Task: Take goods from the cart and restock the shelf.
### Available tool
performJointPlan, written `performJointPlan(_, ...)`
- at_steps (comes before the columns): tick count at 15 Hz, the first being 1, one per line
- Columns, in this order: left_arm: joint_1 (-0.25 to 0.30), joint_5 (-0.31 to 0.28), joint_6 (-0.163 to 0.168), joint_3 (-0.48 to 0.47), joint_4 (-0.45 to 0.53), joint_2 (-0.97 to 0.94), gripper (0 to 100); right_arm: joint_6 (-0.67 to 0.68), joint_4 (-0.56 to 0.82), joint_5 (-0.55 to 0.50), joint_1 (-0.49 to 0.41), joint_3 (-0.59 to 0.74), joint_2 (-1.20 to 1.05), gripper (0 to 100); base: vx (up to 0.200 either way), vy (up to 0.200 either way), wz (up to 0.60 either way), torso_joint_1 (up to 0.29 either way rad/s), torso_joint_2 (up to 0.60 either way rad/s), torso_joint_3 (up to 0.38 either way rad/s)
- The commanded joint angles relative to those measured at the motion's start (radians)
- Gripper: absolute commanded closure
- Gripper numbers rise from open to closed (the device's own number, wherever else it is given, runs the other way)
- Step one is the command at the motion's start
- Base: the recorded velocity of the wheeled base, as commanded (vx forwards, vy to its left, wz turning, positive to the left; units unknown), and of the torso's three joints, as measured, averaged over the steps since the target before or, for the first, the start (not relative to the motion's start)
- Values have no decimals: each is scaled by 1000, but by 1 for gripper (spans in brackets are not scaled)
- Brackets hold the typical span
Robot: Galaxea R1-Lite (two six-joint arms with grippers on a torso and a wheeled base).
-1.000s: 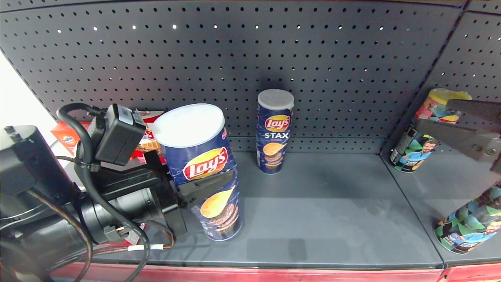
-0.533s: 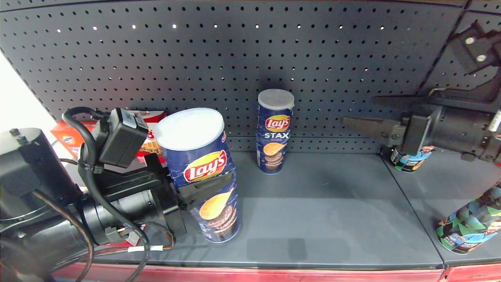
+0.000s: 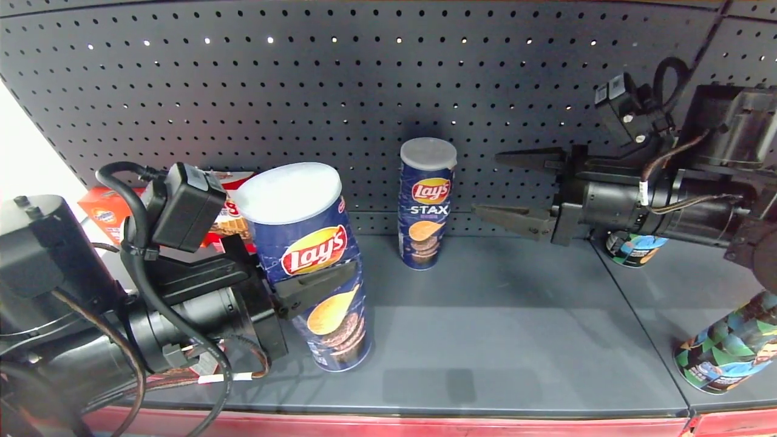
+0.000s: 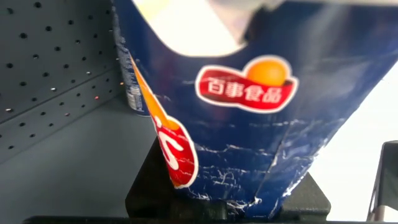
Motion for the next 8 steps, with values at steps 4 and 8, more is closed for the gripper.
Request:
performJointPlan(4, 3, -2, 0, -3, 0, 3, 100, -6, -12, 6, -25, -15, 102, 0, 0, 0, 0, 0, 0, 0)
performJointPlan(8, 3, -2, 0, 0, 0, 5, 100, 11, -1, -60, -13, -70, 172, 0, 0, 0, 0, 0, 0, 0)
